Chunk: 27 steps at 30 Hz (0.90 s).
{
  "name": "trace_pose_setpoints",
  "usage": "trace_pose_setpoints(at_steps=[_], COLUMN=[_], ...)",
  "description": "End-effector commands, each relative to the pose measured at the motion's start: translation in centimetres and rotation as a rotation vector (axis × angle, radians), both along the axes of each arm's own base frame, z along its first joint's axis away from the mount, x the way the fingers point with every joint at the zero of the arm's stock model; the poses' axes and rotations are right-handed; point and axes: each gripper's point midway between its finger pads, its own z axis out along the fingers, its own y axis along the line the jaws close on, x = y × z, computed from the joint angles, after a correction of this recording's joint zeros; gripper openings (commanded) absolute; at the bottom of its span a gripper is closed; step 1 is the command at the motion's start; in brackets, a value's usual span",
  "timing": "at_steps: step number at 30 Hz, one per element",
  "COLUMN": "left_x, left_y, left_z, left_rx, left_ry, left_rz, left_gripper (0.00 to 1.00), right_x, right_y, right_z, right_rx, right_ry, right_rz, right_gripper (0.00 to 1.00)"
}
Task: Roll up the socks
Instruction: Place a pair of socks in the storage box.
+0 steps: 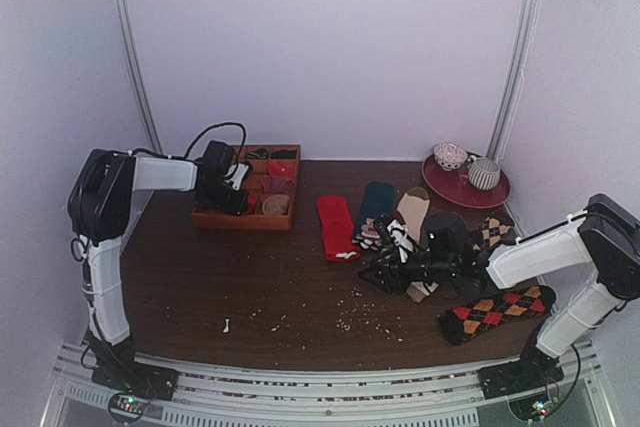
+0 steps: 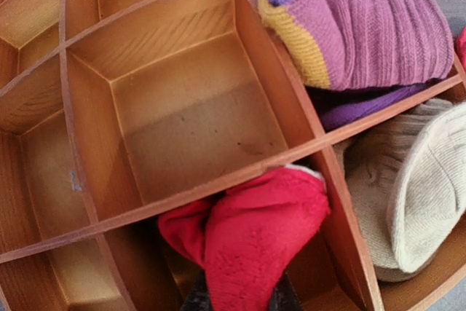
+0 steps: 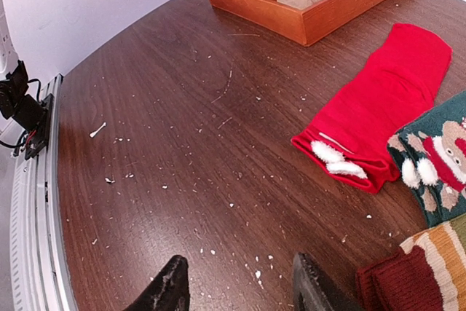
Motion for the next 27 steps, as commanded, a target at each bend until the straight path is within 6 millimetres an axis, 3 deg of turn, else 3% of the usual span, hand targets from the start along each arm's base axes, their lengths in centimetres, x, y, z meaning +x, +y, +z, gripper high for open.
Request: trace_pose_setpoints(at_steps=[1, 9, 11, 14, 27], left_x=[-3.8, -4.8, -4.8, -4.0, -0.4], left_y=[2.6, 2.6, 2.2, 1.5, -0.5], left_z=[-7.6, -9.4, -9.1, -7.7, -0.4], left_rx=[0.151, 0.215, 0.198, 0.164, 0.082], left_ry=[0.227, 0.281, 0.277, 0.232, 0.062], left_rz=[0.026, 0.007, 0.004, 0.002, -0.031], left_gripper=[0.0, 0.0, 0.1, 0.26, 0.39], right_x=[0.0, 0.0, 0.0, 0.0, 0.3], right_y=[-0.2, -0.2, -0.1, 0.0, 0.1], right_z=[-0.2, -0.5, -0.5, -0.4, 0.3], right_rx=[0.012, 0.013, 0.014, 0.017, 0.017], right_ry=[0.008, 0.016, 0.017, 0.015, 0.001], right_rz=[-0.006, -0.007, -0.003, -0.002, -0.002], right_gripper=[0.49, 0.48, 0.48, 0.49, 0.49])
